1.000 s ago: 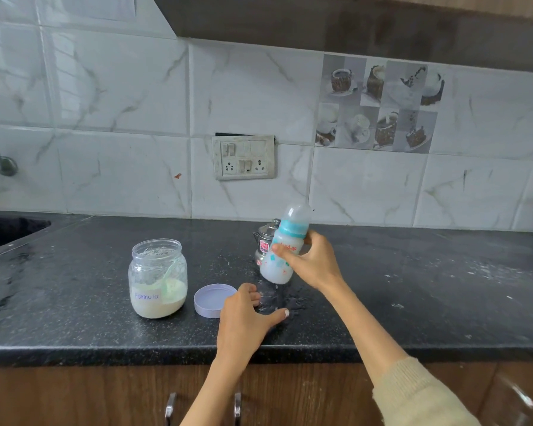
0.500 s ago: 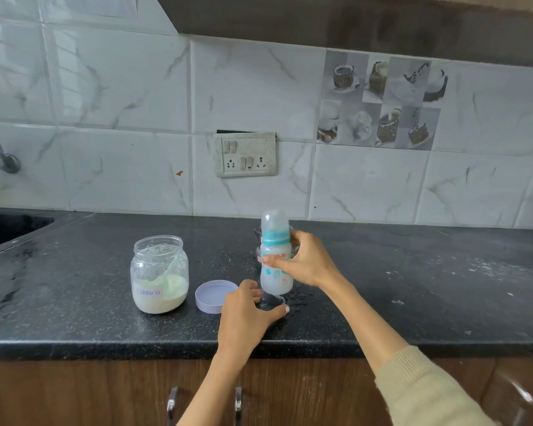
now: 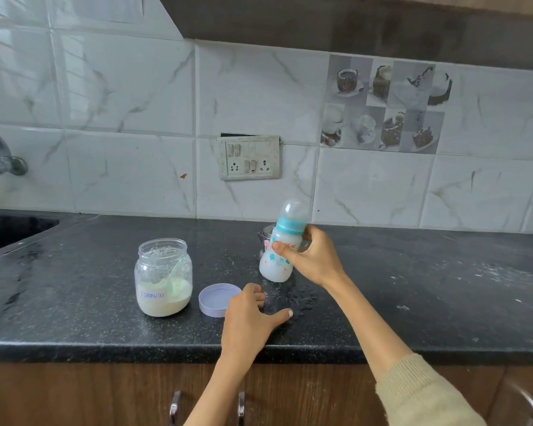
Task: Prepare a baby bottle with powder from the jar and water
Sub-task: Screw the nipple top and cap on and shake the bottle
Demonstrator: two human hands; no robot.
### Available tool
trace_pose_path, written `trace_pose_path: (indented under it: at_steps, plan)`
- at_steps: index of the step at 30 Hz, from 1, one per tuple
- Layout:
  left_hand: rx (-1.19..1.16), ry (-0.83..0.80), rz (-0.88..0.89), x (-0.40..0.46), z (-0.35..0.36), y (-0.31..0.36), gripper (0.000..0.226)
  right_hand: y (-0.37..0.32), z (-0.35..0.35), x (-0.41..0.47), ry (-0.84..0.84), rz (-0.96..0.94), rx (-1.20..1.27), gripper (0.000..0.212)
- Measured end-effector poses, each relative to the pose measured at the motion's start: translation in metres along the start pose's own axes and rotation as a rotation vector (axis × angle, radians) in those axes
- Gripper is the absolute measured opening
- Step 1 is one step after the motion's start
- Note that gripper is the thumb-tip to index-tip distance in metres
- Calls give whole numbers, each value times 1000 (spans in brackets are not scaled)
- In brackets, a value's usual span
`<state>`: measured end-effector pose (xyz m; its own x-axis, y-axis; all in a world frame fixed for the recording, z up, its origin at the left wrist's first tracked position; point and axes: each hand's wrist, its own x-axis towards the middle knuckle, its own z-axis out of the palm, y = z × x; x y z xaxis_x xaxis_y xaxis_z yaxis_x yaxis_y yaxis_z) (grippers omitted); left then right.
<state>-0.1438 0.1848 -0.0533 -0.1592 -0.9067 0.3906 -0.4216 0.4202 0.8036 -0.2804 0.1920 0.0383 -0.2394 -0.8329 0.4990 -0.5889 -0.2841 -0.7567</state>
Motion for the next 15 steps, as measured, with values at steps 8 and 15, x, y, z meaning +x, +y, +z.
trace_pose_path:
  at_steps: [8, 15]
  plan:
    - [6, 0, 24, -1, -1, 0, 66, 3, 5, -7, -88, -24, -97, 48]
    - [9, -1, 21, -1, -1, 0, 65, 5, 4, -6, -92, -46, -116, 51]
